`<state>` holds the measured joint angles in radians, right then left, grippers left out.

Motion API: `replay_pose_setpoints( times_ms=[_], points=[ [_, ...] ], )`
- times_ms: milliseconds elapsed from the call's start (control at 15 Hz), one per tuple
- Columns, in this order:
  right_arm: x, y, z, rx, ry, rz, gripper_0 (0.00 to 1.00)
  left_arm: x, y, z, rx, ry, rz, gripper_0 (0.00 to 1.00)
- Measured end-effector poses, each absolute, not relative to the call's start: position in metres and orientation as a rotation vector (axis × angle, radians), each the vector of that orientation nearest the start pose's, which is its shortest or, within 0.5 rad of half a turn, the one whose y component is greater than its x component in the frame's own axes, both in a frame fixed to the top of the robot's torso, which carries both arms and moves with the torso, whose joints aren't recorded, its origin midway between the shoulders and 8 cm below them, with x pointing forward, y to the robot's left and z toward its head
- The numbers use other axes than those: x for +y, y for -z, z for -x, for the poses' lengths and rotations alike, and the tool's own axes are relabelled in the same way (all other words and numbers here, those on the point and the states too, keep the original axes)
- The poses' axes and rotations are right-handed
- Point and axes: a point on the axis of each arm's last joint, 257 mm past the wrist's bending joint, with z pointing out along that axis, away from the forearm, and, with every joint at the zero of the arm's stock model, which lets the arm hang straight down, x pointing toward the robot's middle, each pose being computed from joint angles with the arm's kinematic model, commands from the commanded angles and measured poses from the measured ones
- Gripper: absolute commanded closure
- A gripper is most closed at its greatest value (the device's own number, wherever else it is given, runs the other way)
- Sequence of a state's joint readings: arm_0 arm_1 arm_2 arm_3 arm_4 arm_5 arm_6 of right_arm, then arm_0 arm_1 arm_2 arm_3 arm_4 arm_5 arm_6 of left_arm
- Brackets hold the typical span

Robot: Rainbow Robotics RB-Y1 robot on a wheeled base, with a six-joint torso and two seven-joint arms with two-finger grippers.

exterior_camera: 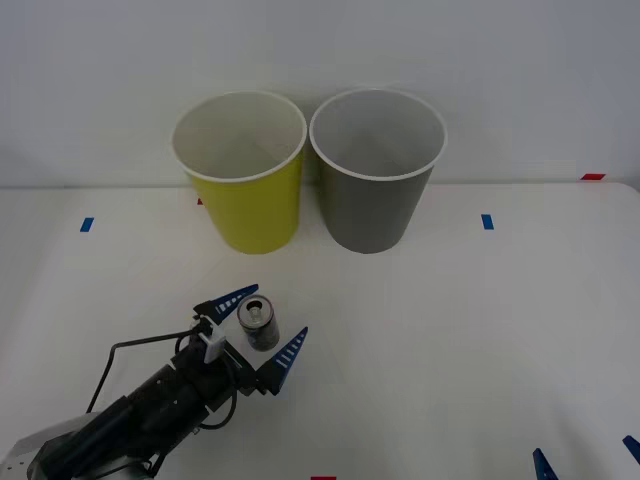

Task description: Put cans in the gray bin and PET bottles in the light green bin.

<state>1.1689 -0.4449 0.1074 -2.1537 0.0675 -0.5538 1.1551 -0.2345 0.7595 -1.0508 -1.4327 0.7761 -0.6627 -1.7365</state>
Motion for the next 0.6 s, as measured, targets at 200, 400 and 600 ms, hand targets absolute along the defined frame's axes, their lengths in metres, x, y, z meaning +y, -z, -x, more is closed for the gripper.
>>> replay_pose_setpoints(
  times_ms=[200,400,600],
  points=[
    [-0.2745,0.2316,-0.2054,1.660,-0.169,0.059,0.00,0.0939,0.2808,-0.4235,1.411,0.499,-0.615,0.00],
    [-0.2745,0.2316,-0.2054,1.660,-0.169,0.059,0.00,0.0922,0.2783,-0.4250,1.404,0.501,-0.617,0.95],
    [-0.2745,0.2316,-0.2054,1.660,-0.169,0.059,0.00,0.0909,0.2774,-0.4247,1.398,0.499,-0.626,0.98]
  ],
)
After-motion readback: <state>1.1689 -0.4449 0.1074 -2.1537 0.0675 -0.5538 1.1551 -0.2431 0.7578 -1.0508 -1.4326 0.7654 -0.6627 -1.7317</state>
